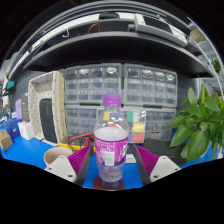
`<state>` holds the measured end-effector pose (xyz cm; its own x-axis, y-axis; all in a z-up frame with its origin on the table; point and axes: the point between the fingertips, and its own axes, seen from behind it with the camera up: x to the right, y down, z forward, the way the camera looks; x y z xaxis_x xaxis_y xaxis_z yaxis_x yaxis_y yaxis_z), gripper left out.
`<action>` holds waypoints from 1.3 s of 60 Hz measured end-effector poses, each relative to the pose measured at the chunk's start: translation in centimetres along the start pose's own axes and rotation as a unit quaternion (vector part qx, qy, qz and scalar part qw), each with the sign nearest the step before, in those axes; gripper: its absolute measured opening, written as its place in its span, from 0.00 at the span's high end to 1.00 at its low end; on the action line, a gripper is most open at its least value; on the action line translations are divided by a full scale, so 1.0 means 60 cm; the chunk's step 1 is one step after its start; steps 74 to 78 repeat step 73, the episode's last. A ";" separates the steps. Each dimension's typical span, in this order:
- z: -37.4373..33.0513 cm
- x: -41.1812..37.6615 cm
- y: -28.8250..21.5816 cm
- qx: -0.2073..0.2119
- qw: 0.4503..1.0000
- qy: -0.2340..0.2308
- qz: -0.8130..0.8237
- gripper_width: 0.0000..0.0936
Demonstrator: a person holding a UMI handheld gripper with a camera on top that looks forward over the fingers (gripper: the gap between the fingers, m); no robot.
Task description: Pour water
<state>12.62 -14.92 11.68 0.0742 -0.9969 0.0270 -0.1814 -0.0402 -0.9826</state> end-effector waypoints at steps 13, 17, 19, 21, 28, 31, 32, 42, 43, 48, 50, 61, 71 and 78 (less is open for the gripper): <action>-0.128 -0.016 0.030 -0.020 0.999 0.027 0.030 0.10; -0.173 -0.045 0.040 -0.024 0.999 0.021 0.038 0.10; -0.195 -0.063 0.047 -0.029 0.999 0.018 0.039 0.10; -0.214 -0.082 0.052 -0.032 0.999 0.014 0.036 0.10; -0.266 -0.136 0.064 -0.035 0.999 0.011 0.024 0.08; -0.283 -0.156 0.066 -0.034 0.999 0.009 0.020 0.08; -0.288 -0.163 0.065 -0.033 0.999 0.009 0.018 0.08; -0.321 -0.216 0.051 -0.030 0.999 -0.014 0.012 0.08; -0.323 -0.218 0.049 -0.031 0.999 -0.015 0.015 0.08; -0.330 -0.223 0.037 -0.025 0.999 -0.014 0.020 0.08; -0.331 -0.223 0.032 -0.025 0.999 -0.014 0.020 0.08; -0.339 -0.229 0.021 -0.025 0.999 -0.015 0.031 0.08; -0.340 -0.218 0.012 -0.017 1.000 0.000 0.025 0.08; -0.342 -0.218 0.013 -0.019 0.999 0.001 0.026 0.08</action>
